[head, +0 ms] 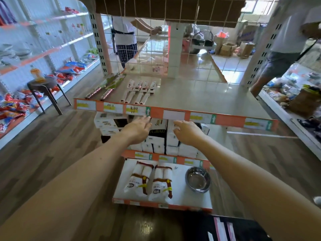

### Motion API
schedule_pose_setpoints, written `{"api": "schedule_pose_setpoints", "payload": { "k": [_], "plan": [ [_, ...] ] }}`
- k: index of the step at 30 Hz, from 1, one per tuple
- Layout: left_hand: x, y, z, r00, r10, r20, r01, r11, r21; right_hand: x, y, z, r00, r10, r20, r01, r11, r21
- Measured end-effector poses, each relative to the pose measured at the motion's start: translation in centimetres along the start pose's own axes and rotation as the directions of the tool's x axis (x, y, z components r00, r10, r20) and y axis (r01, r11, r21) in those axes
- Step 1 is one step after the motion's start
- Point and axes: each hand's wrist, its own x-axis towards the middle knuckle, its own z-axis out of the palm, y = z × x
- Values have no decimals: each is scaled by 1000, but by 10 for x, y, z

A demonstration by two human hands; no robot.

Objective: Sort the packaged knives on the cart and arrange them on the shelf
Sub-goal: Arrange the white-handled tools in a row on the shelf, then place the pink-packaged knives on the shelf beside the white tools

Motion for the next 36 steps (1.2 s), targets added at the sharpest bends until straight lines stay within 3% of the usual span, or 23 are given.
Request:
{"api": "schedule_pose_setpoints", "payload": {
  "k": [11, 19, 27, 36],
  "plan": [
    [-2, 39, 55, 970, 132, 206, -142, 989, 36, -55, 47, 38, 969, 243, 46, -246, 966, 79],
    [-13, 81, 97, 948, 215, 233, -247, 962, 117, -104, 96, 67, 932, 350, 95, -361, 918, 164],
    [-35, 149, 192, 943, 117, 310, -141, 989, 54, -171, 192, 77, 898, 416, 141, -437, 876, 203],
    [-73, 236, 359, 910, -12, 414, 5, 1000, 19, -238, 350, 146, 833, 440, 335, -517, 835, 189]
  ]
}}
